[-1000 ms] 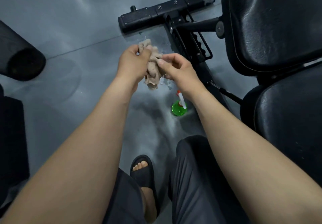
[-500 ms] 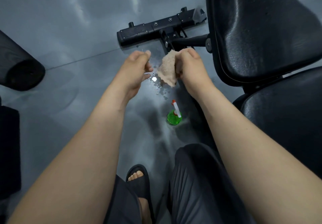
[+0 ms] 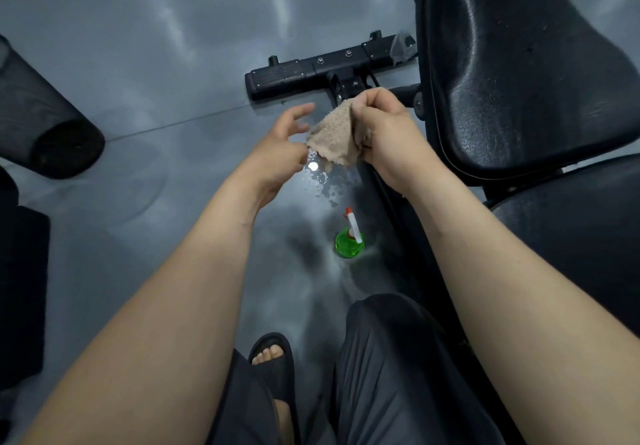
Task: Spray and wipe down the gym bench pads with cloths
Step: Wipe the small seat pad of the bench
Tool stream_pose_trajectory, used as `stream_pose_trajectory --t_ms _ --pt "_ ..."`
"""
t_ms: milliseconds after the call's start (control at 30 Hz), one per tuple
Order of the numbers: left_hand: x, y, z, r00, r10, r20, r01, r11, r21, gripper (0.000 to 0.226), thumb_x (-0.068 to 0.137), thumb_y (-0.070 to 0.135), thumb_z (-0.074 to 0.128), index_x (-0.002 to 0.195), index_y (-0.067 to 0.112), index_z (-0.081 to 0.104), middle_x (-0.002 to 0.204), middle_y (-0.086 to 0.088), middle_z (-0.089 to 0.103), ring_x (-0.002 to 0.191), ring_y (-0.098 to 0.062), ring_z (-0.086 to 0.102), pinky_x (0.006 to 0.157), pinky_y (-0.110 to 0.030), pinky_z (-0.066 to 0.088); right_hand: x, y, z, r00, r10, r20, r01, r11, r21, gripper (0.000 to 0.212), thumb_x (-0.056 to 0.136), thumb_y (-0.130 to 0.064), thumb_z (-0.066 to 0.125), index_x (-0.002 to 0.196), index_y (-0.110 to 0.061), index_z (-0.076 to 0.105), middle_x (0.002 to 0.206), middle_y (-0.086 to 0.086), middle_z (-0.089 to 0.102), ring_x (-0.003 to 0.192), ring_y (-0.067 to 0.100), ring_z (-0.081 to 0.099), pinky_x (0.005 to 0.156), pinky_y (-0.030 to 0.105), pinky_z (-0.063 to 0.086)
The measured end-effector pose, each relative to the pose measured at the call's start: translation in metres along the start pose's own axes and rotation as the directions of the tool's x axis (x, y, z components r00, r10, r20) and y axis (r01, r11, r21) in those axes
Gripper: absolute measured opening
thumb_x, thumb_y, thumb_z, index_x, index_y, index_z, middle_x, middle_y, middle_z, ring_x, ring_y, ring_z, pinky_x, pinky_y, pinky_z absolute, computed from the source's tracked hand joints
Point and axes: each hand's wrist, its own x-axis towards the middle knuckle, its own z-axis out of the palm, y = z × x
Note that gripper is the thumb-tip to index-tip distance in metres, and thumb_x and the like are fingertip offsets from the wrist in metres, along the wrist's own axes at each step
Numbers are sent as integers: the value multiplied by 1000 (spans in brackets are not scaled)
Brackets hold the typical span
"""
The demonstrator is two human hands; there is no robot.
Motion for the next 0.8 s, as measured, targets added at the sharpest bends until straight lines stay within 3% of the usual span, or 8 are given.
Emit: stream_pose_trajectory --t_ms 167,300,367,467,567,633,700,800 --pt "1 9 -2 977 210 -42 -207 976 61 22 97 2 62 98 23 72 78 21 73 72 9 61 70 -9 45 4 -19 -5 998 -10 -58 5 996 -84 12 103 -20 50 91 -20 50 70 4 54 56 17 49 52 30 45" --pt "-3 27 -18 949 309 -57 -305 950 72 17 99 6 57 97 1 73 76 -4 73 71 -20 65 75 -36 55 7 -33 -9 995 -24 -100 -5 960 -279 3 99 -28 56 102 -29 57 93 -3 62 80 15 59 74 43 56" --pt "-9 42 -19 943 316 -102 -318 948 1 21 100 6 49 88 -5 62 65 -9 67 60 -24 59 66 -35 51 4 -46 -11 997 -18 -74 -5 954 -300 20 98 -43 59 110 -27 58 96 -8 62 85 10 58 76 34 51" --pt "-13 67 -16 925 296 -239 -289 955 64 22 100 14 46 79 14 53 63 5 55 60 -10 48 59 -25 40 -9 -70 -22 990 -21 139 77 908 -413 41 92 -66 60 113 -31 61 97 -16 62 89 1 58 76 21 42" --pt "-10 94 -19 927 295 -232 -250 947 204 22 103 26 40 83 22 48 69 0 46 57 -14 43 52 -28 37 -18 -87 -26 954 -33 298 196 819 -539 38 87 -53 74 109 -24 64 86 -17 65 74 -4 59 69 16 48" --pt "-9 113 -22 930 286 -232 -200 921 335 25 104 27 38 80 22 44 65 1 42 47 -13 38 40 -23 30 -17 -95 -28 958 -84 276 226 811 -539 23 91 -38 75 104 -22 66 88 -9 71 75 3 63 71 26 55" --pt "-7 124 -25 944 257 -207 -131 867 480 25 102 26 39 81 17 49 65 -1 44 48 -17 40 40 -23 31 -18 -104 -32 967 -129 221 224 843 -489 13 99 -30 65 99 -17 68 80 -2 69 68 9 61 62 33 53" --pt "-10 128 -24 988 40 -147 30 896 444 25 101 34 47 85 19 59 73 -9 52 55 -21 48 47 -24 37 -18 -112 -39 977 -95 189 154 932 -329 17 104 -23 54 96 -11 64 70 10 58 54 24 52 50 33 41"
